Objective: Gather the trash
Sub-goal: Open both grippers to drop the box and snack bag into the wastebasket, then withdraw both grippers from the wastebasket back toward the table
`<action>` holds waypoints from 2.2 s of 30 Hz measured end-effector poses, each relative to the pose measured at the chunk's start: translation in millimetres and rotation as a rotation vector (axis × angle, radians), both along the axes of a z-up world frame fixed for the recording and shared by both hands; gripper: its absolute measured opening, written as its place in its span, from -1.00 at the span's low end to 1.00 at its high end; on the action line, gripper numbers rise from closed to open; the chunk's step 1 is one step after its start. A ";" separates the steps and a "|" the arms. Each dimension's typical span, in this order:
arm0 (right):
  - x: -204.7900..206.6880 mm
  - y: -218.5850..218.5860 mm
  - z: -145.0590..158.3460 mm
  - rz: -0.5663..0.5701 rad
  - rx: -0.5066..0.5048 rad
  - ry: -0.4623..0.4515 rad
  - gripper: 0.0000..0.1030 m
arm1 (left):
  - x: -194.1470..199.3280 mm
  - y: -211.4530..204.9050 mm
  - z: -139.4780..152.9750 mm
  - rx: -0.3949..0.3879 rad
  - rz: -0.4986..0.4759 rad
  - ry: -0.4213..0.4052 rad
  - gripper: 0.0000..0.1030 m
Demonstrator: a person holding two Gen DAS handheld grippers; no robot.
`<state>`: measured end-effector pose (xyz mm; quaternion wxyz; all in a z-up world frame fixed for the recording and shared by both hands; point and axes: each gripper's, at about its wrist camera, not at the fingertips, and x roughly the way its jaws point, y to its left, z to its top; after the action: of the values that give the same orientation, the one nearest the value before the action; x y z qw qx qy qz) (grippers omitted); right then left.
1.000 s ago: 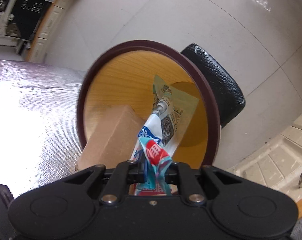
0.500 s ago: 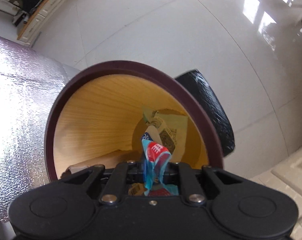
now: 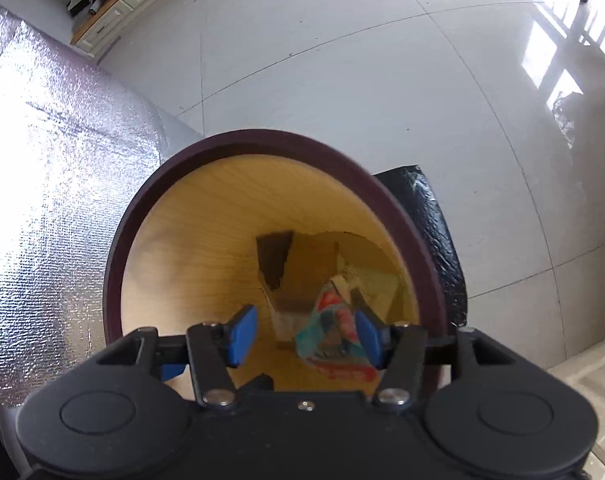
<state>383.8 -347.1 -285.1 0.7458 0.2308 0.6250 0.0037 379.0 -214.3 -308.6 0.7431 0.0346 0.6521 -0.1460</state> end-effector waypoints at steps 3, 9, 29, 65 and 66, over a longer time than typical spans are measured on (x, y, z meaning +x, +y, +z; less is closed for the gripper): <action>-3.1 -9.6 5.5 -0.007 0.005 -0.008 0.14 | -7.3 6.0 2.0 0.004 0.007 0.004 0.54; -13.3 -9.4 21.9 0.021 0.010 -0.035 0.43 | -13.5 10.4 13.8 0.007 0.002 0.002 0.66; -53.4 -6.9 65.4 0.038 -0.045 -0.104 1.00 | -34.8 28.0 68.5 -0.039 0.037 -0.062 1.00; -187.3 12.6 198.3 0.070 -0.232 -0.405 1.00 | -138.7 86.6 220.3 -0.116 0.052 -0.377 1.00; -191.7 13.9 203.1 0.069 -0.236 -0.420 1.00 | -143.6 90.3 226.7 -0.125 0.059 -0.393 1.00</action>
<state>192.1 -333.2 -82.1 0.8806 0.1147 0.4597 0.0038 235.4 -124.0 -81.8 0.8606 -0.0031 0.4851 -0.1549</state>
